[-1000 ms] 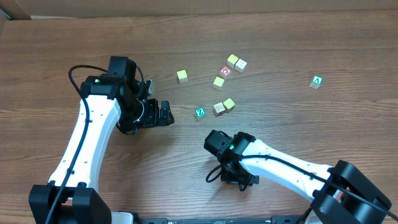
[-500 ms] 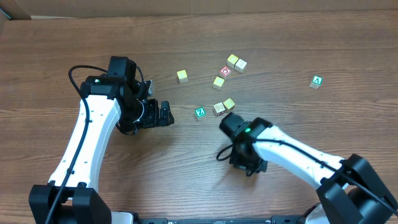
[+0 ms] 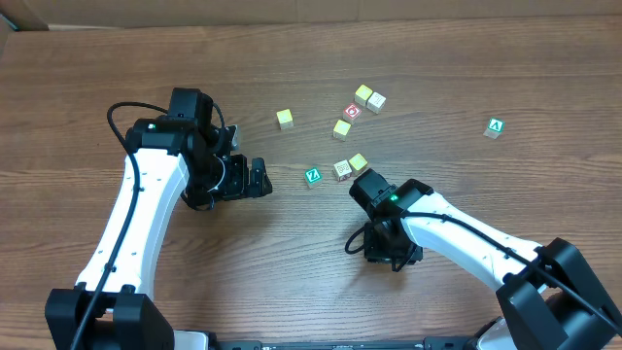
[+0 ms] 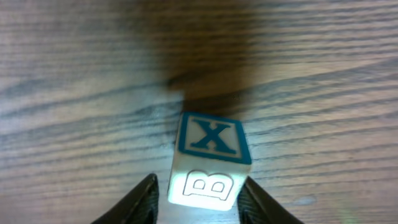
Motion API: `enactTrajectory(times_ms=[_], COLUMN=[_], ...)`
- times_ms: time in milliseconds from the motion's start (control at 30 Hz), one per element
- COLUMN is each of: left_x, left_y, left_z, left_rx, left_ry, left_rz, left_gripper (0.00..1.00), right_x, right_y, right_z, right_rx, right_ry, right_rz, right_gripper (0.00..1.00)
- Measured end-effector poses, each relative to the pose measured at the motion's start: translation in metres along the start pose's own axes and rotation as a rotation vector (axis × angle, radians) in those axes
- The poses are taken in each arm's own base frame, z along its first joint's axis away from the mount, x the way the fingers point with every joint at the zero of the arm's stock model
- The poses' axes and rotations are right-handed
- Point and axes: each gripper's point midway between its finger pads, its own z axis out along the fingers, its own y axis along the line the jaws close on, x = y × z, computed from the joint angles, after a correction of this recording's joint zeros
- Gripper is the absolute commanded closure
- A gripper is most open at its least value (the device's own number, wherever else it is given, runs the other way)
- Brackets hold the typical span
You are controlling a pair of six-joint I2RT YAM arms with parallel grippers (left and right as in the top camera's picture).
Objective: Flip 4 blocks
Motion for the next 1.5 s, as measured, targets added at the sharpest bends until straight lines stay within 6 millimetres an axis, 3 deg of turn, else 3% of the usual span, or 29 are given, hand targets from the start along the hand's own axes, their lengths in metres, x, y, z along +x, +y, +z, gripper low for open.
enactTrajectory(times_ms=[333,800,1067,1500], left_x=[0.0,0.001,0.003,0.003], left_y=[0.0,0.0,0.0,0.0], left_z=[0.0,0.0,0.0,0.0], left_rx=[0.0,-0.001,-0.001,-0.002], left_ry=[0.001,0.004,0.011,0.011], left_rz=[0.0,-0.001,-0.003,-0.003], left_gripper=[0.0,0.0,0.0,0.0], right_x=[0.002,-0.016,-0.026,-0.026], right_y=[0.007,-0.003,0.0,0.012], right_z=[0.0,0.0,-0.001,-0.001], right_rx=[-0.038,0.021,0.014,-0.038], right_ry=[0.015,-0.081,-0.126,-0.115], right_rz=[-0.044,0.134,0.099,-0.019], right_gripper=[0.52,0.57,0.6,0.6])
